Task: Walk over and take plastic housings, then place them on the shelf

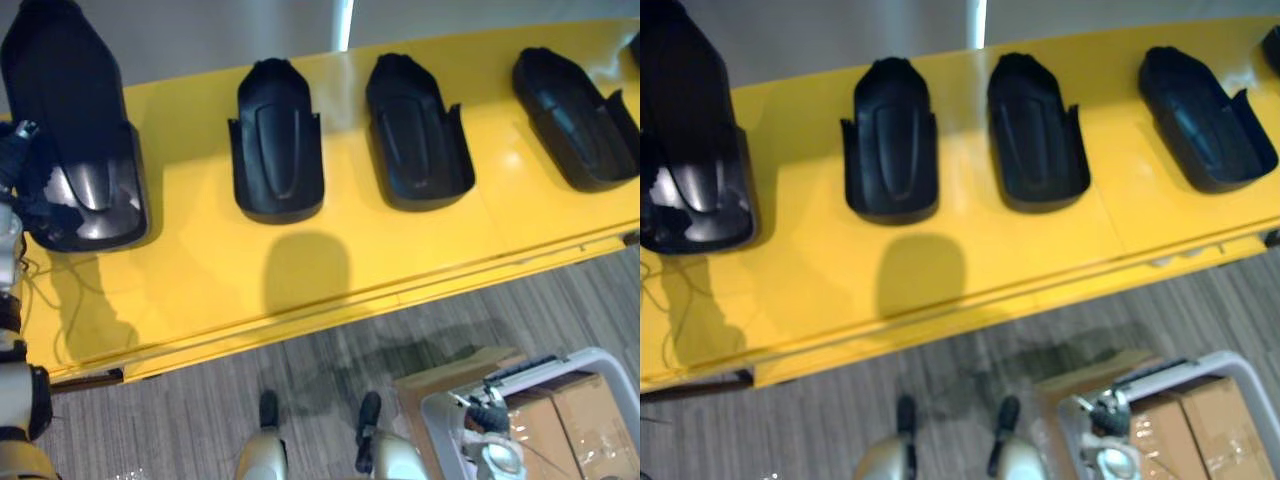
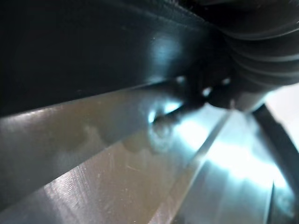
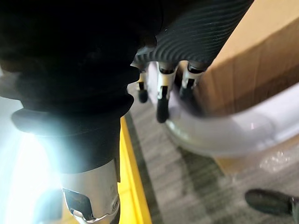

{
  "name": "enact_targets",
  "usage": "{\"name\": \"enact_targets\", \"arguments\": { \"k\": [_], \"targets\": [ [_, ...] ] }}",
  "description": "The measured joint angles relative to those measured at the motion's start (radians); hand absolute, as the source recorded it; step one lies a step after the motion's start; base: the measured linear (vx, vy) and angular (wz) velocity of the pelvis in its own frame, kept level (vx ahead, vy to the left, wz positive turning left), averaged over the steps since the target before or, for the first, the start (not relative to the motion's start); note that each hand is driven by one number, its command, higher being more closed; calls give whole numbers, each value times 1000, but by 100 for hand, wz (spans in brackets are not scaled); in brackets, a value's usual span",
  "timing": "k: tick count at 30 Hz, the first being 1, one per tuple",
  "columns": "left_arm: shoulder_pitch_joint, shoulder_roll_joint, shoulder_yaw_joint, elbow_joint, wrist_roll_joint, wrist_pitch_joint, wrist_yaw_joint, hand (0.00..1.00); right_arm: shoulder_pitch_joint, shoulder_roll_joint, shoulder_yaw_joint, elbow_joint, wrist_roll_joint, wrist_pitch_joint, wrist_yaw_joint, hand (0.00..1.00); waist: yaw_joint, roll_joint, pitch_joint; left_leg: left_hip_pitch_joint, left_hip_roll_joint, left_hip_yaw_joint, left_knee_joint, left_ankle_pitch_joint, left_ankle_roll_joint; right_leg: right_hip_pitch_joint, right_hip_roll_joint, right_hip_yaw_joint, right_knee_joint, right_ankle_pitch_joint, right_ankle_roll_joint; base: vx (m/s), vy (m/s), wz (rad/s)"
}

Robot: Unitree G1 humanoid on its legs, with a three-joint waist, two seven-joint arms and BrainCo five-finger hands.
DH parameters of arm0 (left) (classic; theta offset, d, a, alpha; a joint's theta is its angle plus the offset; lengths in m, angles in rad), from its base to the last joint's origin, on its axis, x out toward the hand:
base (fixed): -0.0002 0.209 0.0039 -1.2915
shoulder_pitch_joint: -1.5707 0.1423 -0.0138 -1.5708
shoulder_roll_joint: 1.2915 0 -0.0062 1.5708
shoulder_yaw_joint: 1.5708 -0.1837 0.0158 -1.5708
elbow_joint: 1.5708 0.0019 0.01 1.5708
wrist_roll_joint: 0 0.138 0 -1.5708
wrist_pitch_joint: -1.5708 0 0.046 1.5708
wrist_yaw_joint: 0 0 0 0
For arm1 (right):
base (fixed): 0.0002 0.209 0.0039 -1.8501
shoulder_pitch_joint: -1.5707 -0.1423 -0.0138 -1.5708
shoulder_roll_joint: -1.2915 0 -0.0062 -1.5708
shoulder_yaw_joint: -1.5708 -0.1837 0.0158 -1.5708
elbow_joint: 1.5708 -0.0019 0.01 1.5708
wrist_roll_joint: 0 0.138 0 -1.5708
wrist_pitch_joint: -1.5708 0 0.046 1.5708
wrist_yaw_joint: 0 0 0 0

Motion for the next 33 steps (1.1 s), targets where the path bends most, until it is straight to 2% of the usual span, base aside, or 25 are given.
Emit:
{"name": "enact_targets", "arguments": {
  "k": [6, 13, 18, 20, 23, 27, 33],
  "targets": [
    [-13, 0, -9, 49, 1, 6, -1, 100, 46, -11, 73, -71, -138, 22, -1, 0, -6, 18, 13, 11, 12, 8, 0, -3, -5, 0, 6, 9, 10, -8, -12, 6, -14, -4],
    [-35, -1, -47, 98, 32, 7, -1, 100, 109, -33, 159, -157, -258, 24, -9, 0, -19, 19, 13, 19, 18, 27, 4, -3, -5, 2, 13, 27, 12, -9, -13, 0, -8, -7],
    [-102, -13, -92, 139, 41, 9, -3, 100, 91, -43, 173, -119, -255, 26, -9, 0, -32, 13, 18, -6, 15, -26, 19, 0, -8, 7, 14, -21, 26, -15, -20, -22, -20, 23],
    [-178, -13, -127, 140, 41, 8, -3, 100, 55, -45, 190, -71, -250, 32, -10, 0, -33, -7, 53, -23, 11, -72, 30, 14, -17, 6, 5, -61, 72, -46, -22, -64, -32, 67],
    [-238, -16, -165, 142, 40, 8, -3, 100, 27, -44, 195, -23, -230, 49, -10, 0, -33, -11, 77, -55, 8, -143, 21, 42, -25, -2, -2, -122, 118, -81, -30, -66, -39, 67],
    [-264, -16, -194, 157, 41, 9, -3, 100, 18, -44, 195, 19, -212, 56, -10, 0, -9, -10, 79, -58, 7, -191, -39, 94, -33, -36, -18, -161, 204, -130, -41, -53, -74, 49],
    [-316, -16, -208, 186, 80, 9, -3, 100, -2, -44, 195, 24, -173, 46, -10, 0, -6, -19, 84, -73, 3, -192, -85, 141, -32, -108, -50, -163, 318, -175, -49, -89, -50, 12]
  ]
}}
